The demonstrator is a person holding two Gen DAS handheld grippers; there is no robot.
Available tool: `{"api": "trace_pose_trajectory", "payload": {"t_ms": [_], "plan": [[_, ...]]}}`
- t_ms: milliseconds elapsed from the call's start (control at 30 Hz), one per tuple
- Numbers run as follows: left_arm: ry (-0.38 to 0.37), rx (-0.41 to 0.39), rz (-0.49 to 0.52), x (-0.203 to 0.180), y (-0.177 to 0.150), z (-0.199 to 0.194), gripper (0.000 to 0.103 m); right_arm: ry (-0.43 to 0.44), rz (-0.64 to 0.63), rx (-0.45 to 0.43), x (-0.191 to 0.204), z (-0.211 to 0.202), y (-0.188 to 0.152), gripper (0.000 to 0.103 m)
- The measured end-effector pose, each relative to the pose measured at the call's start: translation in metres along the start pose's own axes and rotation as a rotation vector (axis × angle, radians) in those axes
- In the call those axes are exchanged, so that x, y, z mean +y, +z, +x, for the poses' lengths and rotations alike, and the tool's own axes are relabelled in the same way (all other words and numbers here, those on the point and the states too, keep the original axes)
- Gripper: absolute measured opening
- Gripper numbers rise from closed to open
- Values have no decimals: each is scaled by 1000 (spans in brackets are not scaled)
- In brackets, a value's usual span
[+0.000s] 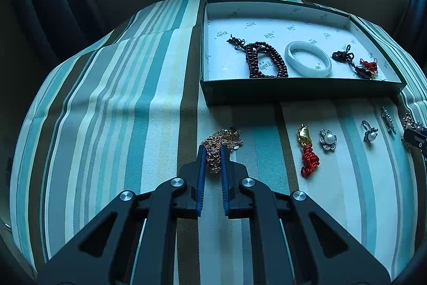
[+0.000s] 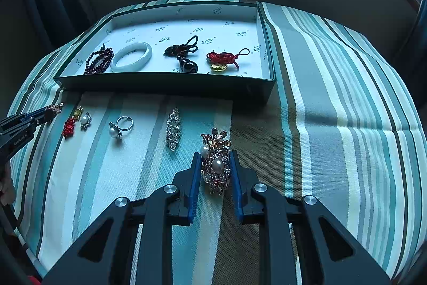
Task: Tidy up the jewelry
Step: 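Carry the gold chain with the left gripper into the tray while the right carries the pearl brooch there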
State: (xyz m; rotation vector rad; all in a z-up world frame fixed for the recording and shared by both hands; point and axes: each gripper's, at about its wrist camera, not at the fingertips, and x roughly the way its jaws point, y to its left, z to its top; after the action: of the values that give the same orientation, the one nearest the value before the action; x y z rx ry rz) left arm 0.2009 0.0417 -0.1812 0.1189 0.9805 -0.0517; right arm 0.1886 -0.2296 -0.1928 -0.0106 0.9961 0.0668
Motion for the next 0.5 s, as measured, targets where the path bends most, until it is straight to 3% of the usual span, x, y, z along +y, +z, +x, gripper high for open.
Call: {"api": "trace_pose_trajectory", "payload": {"t_ms": [500], "plan": [[5,-39,-9,1,3,-18,10,-14,-1,-39,0,-15,8,22]]}}
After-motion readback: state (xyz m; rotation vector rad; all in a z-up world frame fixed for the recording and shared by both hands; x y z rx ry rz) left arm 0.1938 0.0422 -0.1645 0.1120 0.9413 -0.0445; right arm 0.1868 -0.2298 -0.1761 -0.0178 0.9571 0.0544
